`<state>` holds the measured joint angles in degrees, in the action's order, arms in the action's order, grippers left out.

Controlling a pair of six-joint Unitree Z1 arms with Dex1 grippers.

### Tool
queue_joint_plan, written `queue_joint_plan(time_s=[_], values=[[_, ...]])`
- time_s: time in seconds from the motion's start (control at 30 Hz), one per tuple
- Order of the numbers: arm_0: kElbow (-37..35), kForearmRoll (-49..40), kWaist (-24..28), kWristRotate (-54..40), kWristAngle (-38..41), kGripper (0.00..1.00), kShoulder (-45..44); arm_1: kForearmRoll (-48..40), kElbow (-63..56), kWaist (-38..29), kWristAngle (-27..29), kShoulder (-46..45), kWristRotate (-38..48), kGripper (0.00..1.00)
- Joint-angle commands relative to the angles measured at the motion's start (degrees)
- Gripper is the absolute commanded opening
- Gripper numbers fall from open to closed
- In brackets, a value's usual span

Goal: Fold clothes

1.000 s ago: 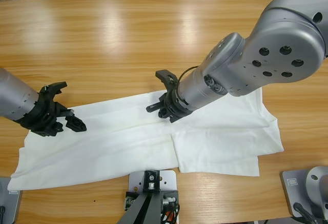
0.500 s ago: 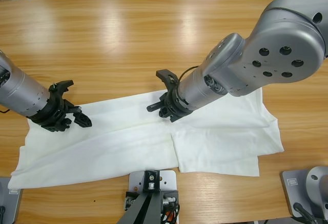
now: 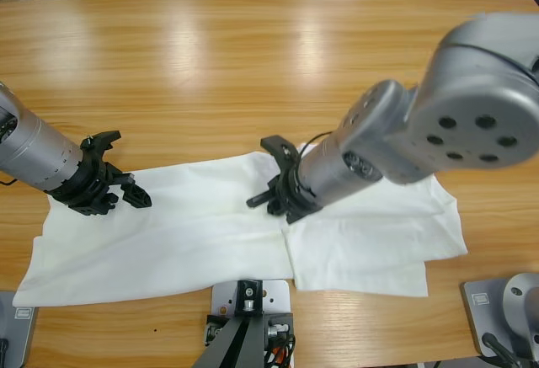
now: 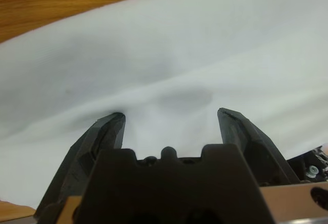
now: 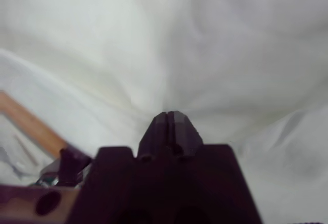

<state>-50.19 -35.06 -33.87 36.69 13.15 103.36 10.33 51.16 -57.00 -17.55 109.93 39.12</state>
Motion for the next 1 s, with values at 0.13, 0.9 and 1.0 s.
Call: queue_joint_plan(time_s=[0.13, 0.9, 1.0], values=[[2.4, 1.8, 0.5, 0.7, -1.7, 0.724, 5.0, 1.3, -3.3, -7.4, -1.5, -4.6, 6.0, 0.000], [3.1, 1.7, -1.2, -1.8, -1.3, 0.729, -6.4, -0.1, -14.9, 14.8, 9.5, -9.8, 5.8, 0.000], [3.1, 1.9, -1.2, -1.6, -1.4, 0.727, -5.4, 2.2, -17.1, 14.6, 8.2, -13.8, 7.1, 0.000]])
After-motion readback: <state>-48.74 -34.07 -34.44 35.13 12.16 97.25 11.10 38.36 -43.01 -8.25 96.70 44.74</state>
